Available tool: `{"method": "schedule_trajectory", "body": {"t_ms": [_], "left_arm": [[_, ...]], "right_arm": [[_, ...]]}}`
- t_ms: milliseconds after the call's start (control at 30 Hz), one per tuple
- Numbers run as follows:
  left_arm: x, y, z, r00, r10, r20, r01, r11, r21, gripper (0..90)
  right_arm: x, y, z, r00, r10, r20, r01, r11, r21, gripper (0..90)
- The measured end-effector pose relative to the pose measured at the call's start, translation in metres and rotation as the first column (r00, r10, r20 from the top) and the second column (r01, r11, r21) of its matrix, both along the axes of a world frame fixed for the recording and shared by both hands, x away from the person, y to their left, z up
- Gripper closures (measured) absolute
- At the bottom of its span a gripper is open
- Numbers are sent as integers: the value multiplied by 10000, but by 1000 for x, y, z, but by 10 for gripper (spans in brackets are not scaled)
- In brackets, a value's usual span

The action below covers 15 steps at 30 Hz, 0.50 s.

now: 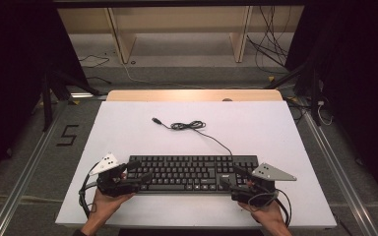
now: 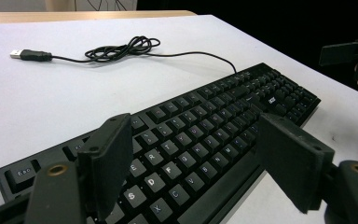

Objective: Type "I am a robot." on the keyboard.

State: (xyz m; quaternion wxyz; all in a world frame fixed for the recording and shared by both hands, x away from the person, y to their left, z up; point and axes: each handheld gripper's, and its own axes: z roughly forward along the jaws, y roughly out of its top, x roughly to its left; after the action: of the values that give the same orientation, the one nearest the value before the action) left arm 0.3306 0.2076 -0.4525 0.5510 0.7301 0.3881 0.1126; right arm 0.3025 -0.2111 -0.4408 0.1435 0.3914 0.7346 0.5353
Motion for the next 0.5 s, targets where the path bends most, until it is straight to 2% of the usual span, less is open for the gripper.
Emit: {"method": "schedule_trajectory", "body": {"t_ms": [500], "left_arm": [[0, -1, 0, 10000, -28, 4, 28, 10000, 7, 270]], "right_arm": [[-6, -6, -3, 9998, -185, 32, 185, 9998, -51, 294]]}}
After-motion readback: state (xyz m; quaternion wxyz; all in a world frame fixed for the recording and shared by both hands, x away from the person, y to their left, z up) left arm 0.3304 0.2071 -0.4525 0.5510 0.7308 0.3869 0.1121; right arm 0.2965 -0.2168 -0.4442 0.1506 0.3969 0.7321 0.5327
